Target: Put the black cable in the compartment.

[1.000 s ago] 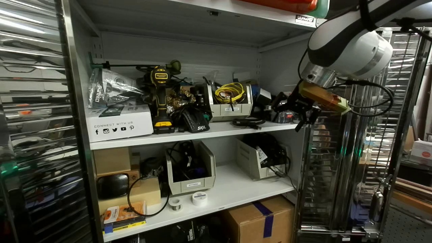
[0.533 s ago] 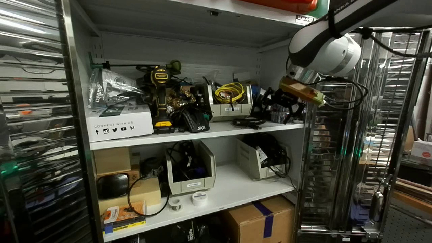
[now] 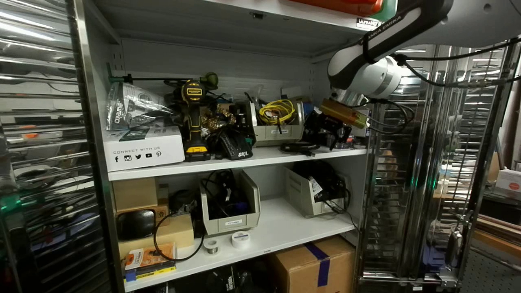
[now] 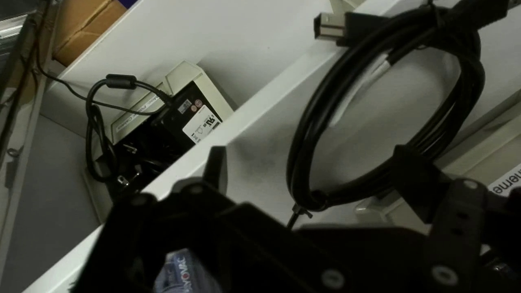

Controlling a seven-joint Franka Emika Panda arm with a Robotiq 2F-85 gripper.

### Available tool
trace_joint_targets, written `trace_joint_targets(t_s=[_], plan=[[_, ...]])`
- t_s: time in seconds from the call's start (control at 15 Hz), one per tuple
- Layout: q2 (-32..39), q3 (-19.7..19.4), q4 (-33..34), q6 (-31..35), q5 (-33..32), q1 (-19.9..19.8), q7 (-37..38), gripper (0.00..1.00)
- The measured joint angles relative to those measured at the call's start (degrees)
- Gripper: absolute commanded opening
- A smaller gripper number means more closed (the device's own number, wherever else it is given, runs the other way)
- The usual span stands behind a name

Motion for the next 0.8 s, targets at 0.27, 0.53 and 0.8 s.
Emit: trace_joint_targets(t_s=[0.27, 0.53, 0.8], plan=[[3.2, 0.0, 5.7, -4.2, -1.0, 0.0, 0.2, 0.49], [5.6, 0.0, 10.1, -10.3, -3.4, 0.1, 0.2, 0.18], [7.7, 0.0, 13.5, -14.7, -5.2, 0.3, 0.2, 0.04]])
